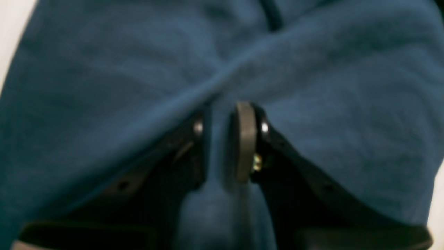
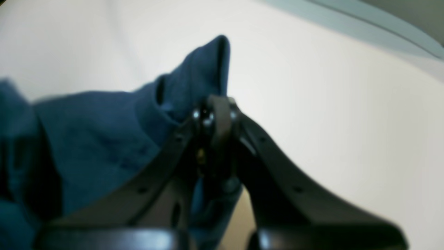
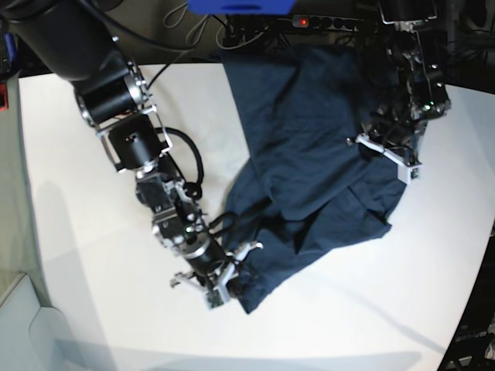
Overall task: Layout the t-shirt on the table in an organized manner, then fold the t-shirt properly
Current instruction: 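Drag the hem with the right gripper away from the left gripper, then release the shirt and move both grippers to new edges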
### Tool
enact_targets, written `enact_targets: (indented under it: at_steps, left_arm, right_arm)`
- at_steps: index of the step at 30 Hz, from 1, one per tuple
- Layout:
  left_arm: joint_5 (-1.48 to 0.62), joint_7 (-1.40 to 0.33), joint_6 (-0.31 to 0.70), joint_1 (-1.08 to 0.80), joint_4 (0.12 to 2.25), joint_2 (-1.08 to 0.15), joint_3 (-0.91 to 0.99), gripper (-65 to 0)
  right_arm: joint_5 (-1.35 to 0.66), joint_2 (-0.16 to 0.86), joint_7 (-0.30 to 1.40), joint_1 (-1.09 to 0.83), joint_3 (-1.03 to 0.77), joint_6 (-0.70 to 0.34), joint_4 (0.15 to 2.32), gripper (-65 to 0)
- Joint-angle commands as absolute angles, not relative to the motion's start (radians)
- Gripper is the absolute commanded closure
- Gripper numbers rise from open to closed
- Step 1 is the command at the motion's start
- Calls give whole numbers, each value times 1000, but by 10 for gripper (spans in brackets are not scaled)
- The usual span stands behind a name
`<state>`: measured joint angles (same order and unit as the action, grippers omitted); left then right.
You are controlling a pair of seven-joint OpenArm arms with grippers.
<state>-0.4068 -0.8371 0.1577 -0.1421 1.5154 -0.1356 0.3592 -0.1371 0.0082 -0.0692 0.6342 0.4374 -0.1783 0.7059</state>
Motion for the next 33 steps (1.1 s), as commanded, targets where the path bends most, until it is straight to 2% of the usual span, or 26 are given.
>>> enact_targets:
  at_steps: [1, 7, 14, 17, 21, 24, 27, 30, 33]
  left_arm:
    - [-384, -846, 147, -122, 1497, -140, 360, -123]
    - [-383, -845, 147, -79, 1377, -162, 360, -123]
    - [-390, -845, 147, -53, 1372, -162, 355, -123]
    - [-389, -846, 147, -31, 1372, -162, 352, -123]
    - [-390, -846, 147, -30, 1372, -162, 352, -123]
    - [-390, -848, 147, -30, 1372, -162, 352, -123]
    - [-392, -848, 147, -30, 1376, -162, 354, -123]
    - [-392, -848, 147, -28, 1435, -154, 355, -123]
    - [-392, -852, 147, -28, 1514, -153, 355, -123]
  right_arm:
    - [-143, 7, -105, 688, 414, -173, 722, 0]
    - [-142, 45, -76, 727, 335, -173, 722, 0]
    - [-140, 90, -74, 700, 320, -173, 717, -10]
    - [-140, 93, -74, 697, 321, -173, 688, -127]
    - [-140, 110, -74, 679, 317, -173, 684, -335]
    - [-142, 136, -58, 625, 309, -173, 816, -360]
    - [-143, 173, 74, 506, 285, -173, 1099, -354]
    - [-143, 170, 183, 401, 286, -176, 1299, -354]
    - [-143, 127, 239, 303, 291, -177, 1388, -354]
